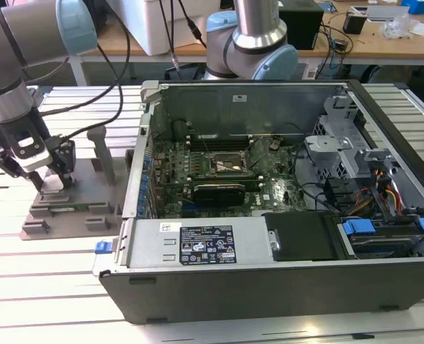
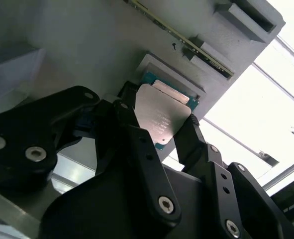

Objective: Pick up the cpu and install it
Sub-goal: 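Pick up the cpu and move it towards the insertion slot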

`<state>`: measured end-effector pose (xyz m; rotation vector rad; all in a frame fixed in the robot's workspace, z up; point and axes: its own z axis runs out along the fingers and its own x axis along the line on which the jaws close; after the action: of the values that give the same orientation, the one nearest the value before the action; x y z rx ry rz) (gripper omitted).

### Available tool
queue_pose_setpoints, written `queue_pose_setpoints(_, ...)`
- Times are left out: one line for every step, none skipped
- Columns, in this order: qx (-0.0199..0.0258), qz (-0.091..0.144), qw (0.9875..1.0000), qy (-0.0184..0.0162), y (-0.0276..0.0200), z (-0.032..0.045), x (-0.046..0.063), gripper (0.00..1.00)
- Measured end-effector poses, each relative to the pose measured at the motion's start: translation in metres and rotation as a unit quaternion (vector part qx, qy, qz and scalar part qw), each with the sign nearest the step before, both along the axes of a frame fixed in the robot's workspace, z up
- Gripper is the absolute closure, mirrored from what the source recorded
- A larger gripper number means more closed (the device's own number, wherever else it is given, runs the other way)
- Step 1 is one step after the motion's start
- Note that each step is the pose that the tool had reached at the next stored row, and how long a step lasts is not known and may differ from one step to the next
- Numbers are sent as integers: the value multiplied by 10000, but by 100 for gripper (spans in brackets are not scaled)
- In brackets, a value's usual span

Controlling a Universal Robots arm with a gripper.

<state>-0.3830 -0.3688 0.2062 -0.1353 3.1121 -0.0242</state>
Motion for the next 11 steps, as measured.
queue_pose_setpoints(-3, 0, 10000, 0, 1, 37, 0, 45)
queue_pose_setpoints(-7, 0, 10000, 0, 2, 70, 0, 45)
queue_pose_setpoints(-10, 0, 10000, 0, 2, 107, 0, 45)
queue_pose_setpoints(-11, 0, 10000, 0, 2, 137, 0, 45)
queue_pose_setpoints(-12, 0, 10000, 0, 3, 189, 0, 45)
queue_pose_setpoints(-13, 0, 10000, 0, 3, 219, 0, 45)
queue_pose_setpoints(-13, 0, 10000, 0, 3, 253, 0, 45)
queue_pose_setpoints(-13, 0, 10000, 0, 3, 278, 0, 45)
queue_pose_setpoints(-13, 0, 10000, 0, 3, 293, 0, 45)
queue_pose_setpoints(-13, 0, 10000, 0, 3, 351, 0, 45)
queue_pose_setpoints(-13, 0, 10000, 0, 3, 393, 0, 45)
